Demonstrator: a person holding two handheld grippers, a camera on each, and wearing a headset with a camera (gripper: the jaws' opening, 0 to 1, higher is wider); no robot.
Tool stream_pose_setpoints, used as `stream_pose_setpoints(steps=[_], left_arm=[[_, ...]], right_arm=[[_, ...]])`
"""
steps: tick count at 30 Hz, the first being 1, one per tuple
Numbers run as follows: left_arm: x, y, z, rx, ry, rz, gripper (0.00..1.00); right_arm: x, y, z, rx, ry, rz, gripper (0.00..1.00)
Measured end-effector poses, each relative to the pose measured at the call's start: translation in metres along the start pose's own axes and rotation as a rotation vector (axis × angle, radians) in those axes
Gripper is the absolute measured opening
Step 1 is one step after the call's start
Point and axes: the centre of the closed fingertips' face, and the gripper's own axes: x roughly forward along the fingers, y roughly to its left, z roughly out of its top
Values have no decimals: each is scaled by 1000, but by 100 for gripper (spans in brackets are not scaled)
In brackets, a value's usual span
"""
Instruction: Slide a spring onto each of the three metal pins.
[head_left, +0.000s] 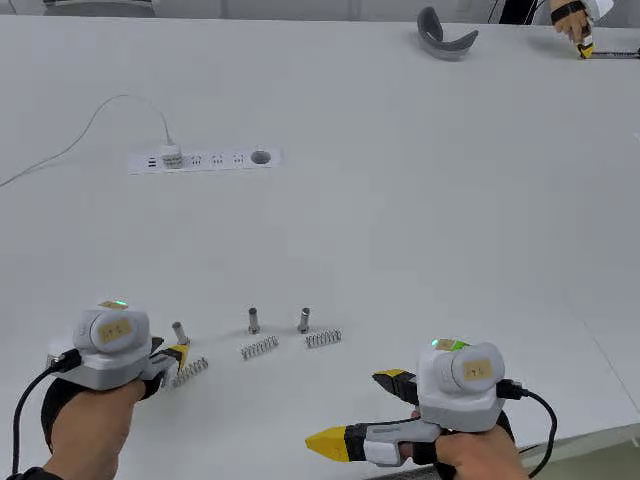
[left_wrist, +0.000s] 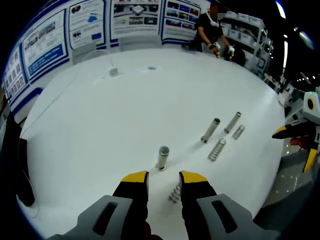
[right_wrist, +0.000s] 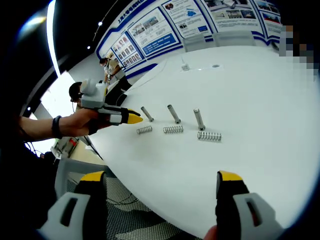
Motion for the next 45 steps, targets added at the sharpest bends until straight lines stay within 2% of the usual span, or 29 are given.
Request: stream_pose_setpoints(steps=[3, 11, 16, 28, 32, 37, 41, 45], left_arm=[[-2, 0, -4, -7, 5, -7, 31], [-10, 2, -14, -6, 7, -44, 38], [-20, -6, -18, 50, 6, -74, 44], [-42, -8, -26, 69, -7, -121, 56], [-44, -9, -29, 71, 0, -134, 60], [-46, -13, -33, 117, 26, -162, 64], [-46, -22, -37, 176, 53, -209, 67], [-46, -27, -41, 196, 73, -238, 68]], right_arm=[[1, 1, 0, -2, 1, 2, 92], [2, 2, 1, -6, -2, 5, 92], [2, 1, 2, -9, -2, 3, 92], [1, -3, 1, -7, -3, -7, 92], [1, -2, 1, -9, -1, -7, 92], [3, 0, 0, -12, 4, -5, 92], [4, 1, 0, -15, 6, -4, 92], [4, 3, -1, -21, 12, -7, 93]])
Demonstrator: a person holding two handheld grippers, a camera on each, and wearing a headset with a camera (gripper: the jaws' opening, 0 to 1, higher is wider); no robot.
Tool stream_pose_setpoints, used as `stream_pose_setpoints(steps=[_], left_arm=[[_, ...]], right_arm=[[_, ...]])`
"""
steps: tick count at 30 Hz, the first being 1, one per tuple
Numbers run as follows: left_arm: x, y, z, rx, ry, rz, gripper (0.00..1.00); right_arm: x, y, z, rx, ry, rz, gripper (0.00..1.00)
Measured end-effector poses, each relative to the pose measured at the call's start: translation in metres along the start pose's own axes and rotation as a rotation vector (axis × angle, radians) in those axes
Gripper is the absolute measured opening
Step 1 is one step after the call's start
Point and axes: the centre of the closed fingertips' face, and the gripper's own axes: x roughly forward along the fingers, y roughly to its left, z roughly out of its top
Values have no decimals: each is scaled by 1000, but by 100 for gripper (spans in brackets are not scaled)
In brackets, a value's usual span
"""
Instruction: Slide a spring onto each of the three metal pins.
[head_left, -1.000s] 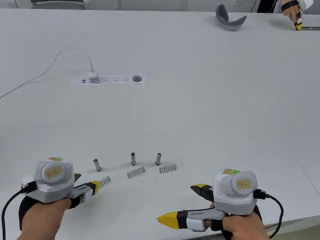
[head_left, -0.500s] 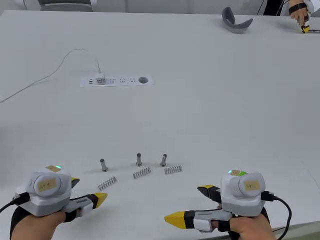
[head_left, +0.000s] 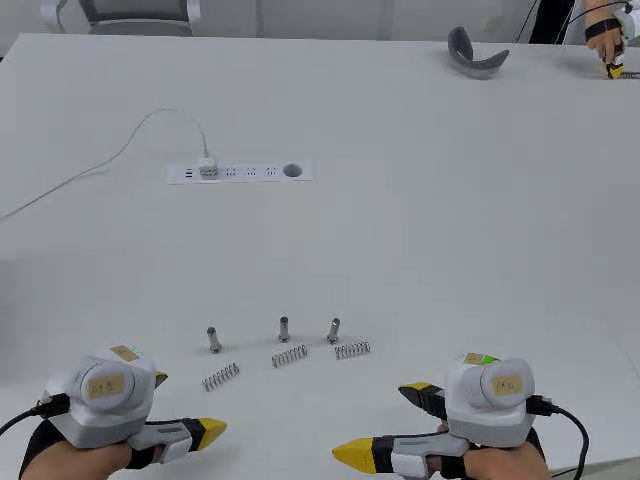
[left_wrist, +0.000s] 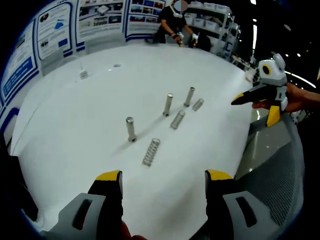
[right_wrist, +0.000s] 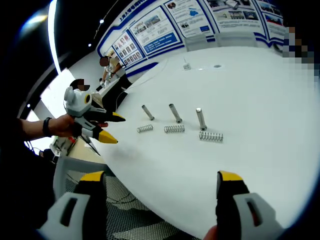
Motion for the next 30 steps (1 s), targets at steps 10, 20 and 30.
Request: stream_pose_setpoints(steps=[10, 20, 30], left_arm=[[4, 1, 2, 3, 3, -13, 65], [13, 7, 6, -7, 3, -28, 63], [27, 10, 10, -11, 3, -44, 56]], right_arm=[[0, 3, 2, -8, -7, -4, 93], [0, 4, 3, -10, -8, -4, 93], [-2, 5, 5, -8, -13, -11, 93]])
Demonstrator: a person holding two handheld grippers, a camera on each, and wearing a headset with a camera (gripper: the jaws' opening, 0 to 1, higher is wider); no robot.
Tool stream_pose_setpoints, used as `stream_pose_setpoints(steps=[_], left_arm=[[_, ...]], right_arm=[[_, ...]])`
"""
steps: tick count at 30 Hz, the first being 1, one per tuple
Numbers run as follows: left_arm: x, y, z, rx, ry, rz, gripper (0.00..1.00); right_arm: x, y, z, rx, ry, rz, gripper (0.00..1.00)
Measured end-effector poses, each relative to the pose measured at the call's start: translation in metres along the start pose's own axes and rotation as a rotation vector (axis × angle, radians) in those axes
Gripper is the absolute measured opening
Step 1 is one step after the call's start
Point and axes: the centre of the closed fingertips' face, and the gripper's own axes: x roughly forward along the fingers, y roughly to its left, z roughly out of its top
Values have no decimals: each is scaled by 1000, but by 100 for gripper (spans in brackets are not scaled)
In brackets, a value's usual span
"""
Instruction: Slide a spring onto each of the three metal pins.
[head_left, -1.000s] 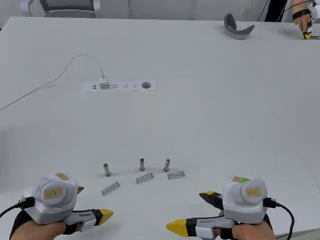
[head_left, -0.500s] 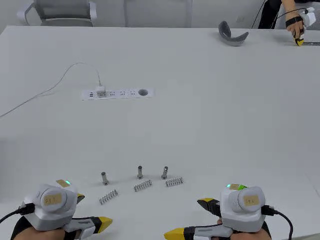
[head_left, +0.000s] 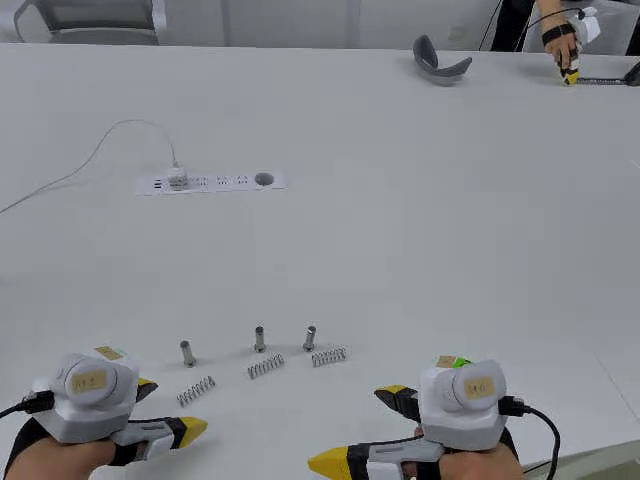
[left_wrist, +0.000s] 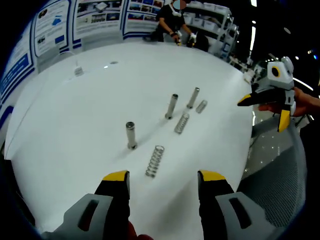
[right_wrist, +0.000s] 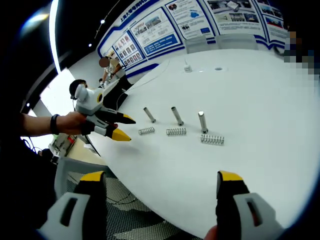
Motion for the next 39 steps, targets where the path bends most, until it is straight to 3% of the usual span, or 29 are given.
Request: stream_pose_setpoints(steps=[8, 16, 20, 34, 37, 39], left_arm=[[11, 4, 1, 7, 16, -5, 48], [18, 9, -3, -31, 30, 4, 41], [22, 8, -6, 38, 60, 21, 37], [33, 14, -7, 141, 84, 64, 22], [33, 15, -7, 184, 90, 75, 21], [33, 15, -6, 260, 95, 79, 15]], right_arm=[[-2, -1, -2, 13, -5, -7, 92], [-2, -1, -3, 25, -12, -10, 92], [-1, -1, -3, 21, -6, -5, 92], [-3, -1, -5, 20, -3, -5, 92], [-2, 0, -5, 22, -6, -3, 92], [-1, 0, -5, 21, -4, 0, 92]])
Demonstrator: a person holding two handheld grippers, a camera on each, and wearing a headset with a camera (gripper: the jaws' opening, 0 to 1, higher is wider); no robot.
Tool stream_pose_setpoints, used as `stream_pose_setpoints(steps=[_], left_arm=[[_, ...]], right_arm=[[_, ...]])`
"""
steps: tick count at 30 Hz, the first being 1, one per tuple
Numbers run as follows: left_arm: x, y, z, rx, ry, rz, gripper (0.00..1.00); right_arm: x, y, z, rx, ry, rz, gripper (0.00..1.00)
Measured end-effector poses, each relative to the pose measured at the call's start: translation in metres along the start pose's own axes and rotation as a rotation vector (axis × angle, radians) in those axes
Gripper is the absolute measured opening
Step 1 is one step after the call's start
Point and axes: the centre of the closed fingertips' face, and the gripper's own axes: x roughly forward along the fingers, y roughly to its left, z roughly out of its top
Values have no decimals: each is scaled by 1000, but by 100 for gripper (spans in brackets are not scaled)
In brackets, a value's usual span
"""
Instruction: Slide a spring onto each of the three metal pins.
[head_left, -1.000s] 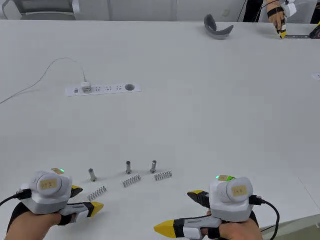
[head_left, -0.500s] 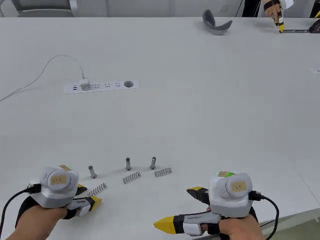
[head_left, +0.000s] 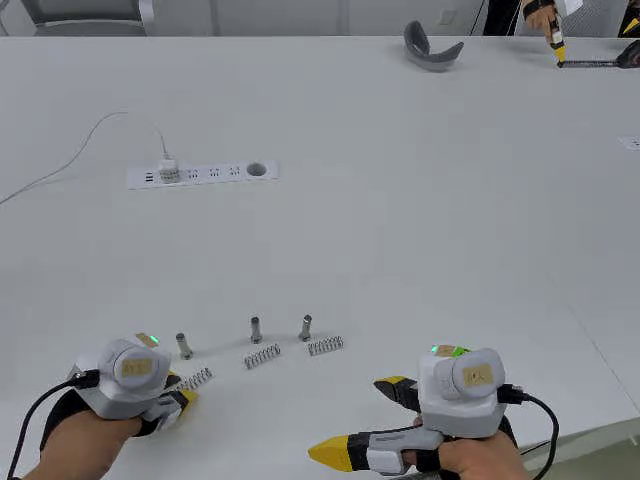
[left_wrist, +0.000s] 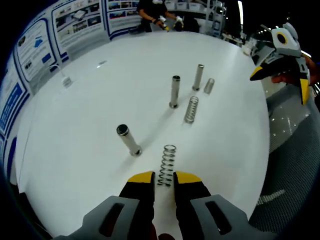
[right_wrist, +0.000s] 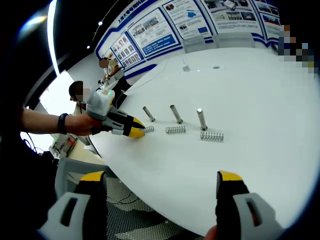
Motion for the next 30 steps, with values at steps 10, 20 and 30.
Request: stream_pose_setpoints(steps=[10, 20, 30], left_arm=[[-1, -8, 0, -89, -20, -4, 10], [-25, -10, 7, -134, -69, 6, 10], [-59, -15, 14, -185, -132, 8, 10]], right_arm=[[1, 3, 2, -15, 7, 11, 92], [2, 6, 4, 3, -7, 26, 91], [5, 15, 2, 2, -1, 62, 86]])
